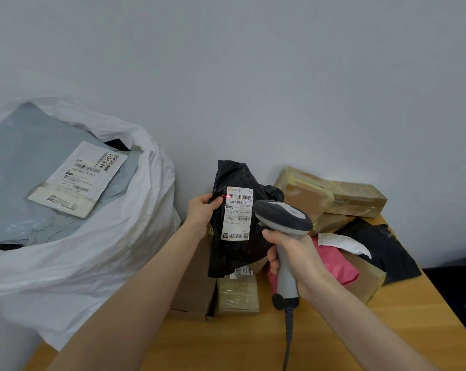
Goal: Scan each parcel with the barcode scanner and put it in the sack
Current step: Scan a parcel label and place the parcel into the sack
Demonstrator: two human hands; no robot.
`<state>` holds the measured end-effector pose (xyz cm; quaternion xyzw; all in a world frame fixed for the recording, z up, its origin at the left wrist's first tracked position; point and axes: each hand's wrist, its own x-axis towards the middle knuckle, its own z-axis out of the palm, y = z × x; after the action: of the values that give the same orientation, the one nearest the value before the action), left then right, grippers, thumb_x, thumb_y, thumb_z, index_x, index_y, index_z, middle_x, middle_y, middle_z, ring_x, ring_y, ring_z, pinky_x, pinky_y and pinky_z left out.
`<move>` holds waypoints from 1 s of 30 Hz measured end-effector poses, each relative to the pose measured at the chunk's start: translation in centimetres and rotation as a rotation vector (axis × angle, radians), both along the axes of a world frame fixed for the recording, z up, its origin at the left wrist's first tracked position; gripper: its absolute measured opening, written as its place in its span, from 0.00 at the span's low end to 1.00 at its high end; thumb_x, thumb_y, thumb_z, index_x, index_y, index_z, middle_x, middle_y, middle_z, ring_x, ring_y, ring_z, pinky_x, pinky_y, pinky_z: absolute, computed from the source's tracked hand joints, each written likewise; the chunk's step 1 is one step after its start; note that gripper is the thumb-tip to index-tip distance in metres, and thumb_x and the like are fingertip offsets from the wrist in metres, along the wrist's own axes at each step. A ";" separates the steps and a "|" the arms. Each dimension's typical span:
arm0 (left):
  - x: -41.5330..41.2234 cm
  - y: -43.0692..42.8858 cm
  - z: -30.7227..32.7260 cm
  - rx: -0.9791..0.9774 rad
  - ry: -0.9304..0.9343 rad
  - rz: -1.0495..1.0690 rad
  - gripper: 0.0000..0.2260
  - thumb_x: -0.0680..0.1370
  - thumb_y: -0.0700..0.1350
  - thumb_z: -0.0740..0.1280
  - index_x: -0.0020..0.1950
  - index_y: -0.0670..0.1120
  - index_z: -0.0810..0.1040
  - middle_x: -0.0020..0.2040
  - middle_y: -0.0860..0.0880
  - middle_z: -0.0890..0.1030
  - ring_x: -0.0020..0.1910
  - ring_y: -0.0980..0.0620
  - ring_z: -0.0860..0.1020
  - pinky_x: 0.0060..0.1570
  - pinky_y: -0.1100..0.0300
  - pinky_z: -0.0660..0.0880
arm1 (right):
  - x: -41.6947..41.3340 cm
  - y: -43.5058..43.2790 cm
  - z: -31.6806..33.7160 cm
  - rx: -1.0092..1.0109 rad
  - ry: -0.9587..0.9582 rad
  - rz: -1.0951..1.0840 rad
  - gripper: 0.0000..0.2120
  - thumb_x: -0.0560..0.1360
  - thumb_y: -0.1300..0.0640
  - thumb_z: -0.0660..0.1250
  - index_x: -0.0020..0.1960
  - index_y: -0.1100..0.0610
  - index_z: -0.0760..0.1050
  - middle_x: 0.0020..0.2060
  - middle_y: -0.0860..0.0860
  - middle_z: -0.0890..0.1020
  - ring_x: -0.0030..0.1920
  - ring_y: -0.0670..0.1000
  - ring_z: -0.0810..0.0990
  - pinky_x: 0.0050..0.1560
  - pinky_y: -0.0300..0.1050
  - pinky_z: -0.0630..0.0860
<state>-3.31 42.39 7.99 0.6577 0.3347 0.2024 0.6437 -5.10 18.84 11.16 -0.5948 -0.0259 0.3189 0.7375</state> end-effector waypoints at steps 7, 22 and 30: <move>0.2 0.1 -0.1 -0.002 -0.011 -0.012 0.07 0.78 0.36 0.67 0.46 0.47 0.82 0.39 0.52 0.84 0.39 0.54 0.82 0.37 0.65 0.76 | 0.1 -0.2 0.2 0.012 0.005 0.000 0.09 0.74 0.60 0.71 0.38 0.62 0.75 0.23 0.55 0.75 0.21 0.50 0.70 0.24 0.41 0.69; 0.4 0.3 -0.5 -0.023 0.013 0.005 0.07 0.78 0.37 0.68 0.45 0.48 0.82 0.37 0.54 0.84 0.38 0.56 0.82 0.34 0.66 0.76 | 0.0 -0.4 0.1 0.009 -0.009 0.004 0.08 0.74 0.59 0.72 0.40 0.63 0.77 0.23 0.55 0.77 0.21 0.49 0.72 0.23 0.40 0.70; 0.3 0.2 -0.7 -0.029 0.023 0.006 0.05 0.78 0.38 0.67 0.49 0.47 0.81 0.37 0.54 0.84 0.36 0.57 0.82 0.30 0.69 0.76 | -0.4 -0.2 -0.3 0.004 -0.014 0.006 0.09 0.74 0.61 0.71 0.37 0.63 0.76 0.22 0.55 0.75 0.20 0.50 0.70 0.23 0.40 0.69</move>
<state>-3.02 42.63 7.30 0.6495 0.3472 0.1917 0.6488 -5.53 18.65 10.83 -0.5954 -0.0336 0.3171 0.7375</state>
